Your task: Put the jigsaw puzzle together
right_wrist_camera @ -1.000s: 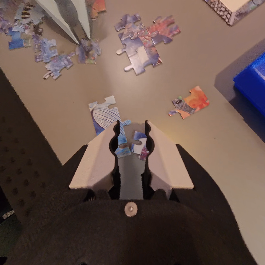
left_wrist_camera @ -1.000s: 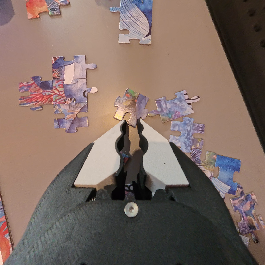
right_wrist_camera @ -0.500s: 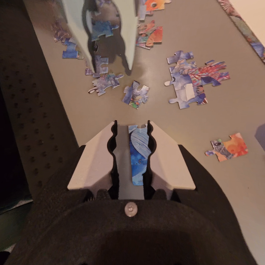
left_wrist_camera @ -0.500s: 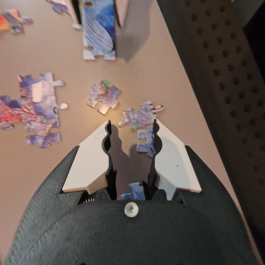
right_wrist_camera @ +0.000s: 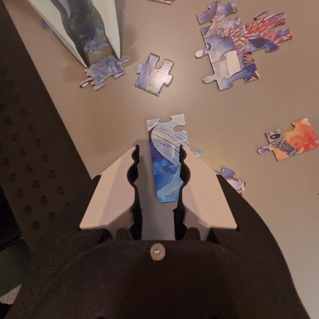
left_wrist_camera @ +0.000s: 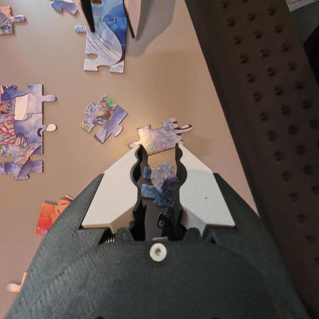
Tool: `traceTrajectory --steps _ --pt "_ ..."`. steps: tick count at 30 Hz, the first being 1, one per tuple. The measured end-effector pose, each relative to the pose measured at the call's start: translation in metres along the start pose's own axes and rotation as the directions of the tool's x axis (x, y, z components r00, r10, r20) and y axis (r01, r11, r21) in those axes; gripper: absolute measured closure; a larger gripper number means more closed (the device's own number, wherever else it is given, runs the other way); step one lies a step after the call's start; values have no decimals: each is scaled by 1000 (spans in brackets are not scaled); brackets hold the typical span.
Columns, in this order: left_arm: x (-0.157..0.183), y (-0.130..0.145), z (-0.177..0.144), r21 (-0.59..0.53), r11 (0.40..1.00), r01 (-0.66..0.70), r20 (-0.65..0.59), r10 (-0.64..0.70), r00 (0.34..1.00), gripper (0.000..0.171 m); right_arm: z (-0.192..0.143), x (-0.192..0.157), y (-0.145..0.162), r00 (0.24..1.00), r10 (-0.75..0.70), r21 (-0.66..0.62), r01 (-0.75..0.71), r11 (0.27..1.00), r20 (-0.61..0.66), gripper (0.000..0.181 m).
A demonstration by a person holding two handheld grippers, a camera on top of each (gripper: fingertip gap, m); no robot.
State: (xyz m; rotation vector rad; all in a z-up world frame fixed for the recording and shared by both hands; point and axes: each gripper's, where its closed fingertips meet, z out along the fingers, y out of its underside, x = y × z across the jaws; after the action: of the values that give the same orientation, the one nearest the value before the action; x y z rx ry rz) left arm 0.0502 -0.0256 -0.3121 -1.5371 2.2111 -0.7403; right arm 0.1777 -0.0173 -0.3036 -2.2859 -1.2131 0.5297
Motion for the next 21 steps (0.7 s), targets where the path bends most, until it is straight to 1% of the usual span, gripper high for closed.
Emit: traceTrajectory --steps 2,5,6,7,9,10,12,15,18,21 --pt "4 -6 5 19 1000 14 16 -14 1000 135 3 -1 4 1000 -11 -17 12 1000 9 138" --pt "13 -11 8 30 999 15 13 -15 1000 135 -2 4 10 1000 -5 -30 5 1000 4 148" --pt "14 -10 5 23 1000 15 18 -15 1000 130 -5 6 14 1000 0 -41 0 999 1 150" --pt "11 -9 -3 21 1000 16 39 -17 999 125 -7 7 17 1000 7 -53 -6 999 2 149" --pt "1 -3 -25 27 999 42 79 -44 996 123 -12 11 23 1000 7 -84 -9 996 -25 147" --pt "-10 3 -39 32 998 58 122 -62 991 122 -14 13 22 999 2 -89 -5 996 -38 145" --pt "-37 19 -64 28 995 96 207 -99 973 121 -14 10 12 999 -13 -67 11 998 -36 141" --pt "-70 42 -81 14 989 146 250 -145 957 118 -9 4 -9 998 -54 -42 52 998 -29 141" --pt "-96 59 -77 -26 984 177 255 -165 953 116 1 -5 -30 996 -86 -9 86 996 -6 142" --pt "-105 74 -63 -82 977 198 218 -177 960 112 9 -9 -43 995 -102 9 102 995 8 142"
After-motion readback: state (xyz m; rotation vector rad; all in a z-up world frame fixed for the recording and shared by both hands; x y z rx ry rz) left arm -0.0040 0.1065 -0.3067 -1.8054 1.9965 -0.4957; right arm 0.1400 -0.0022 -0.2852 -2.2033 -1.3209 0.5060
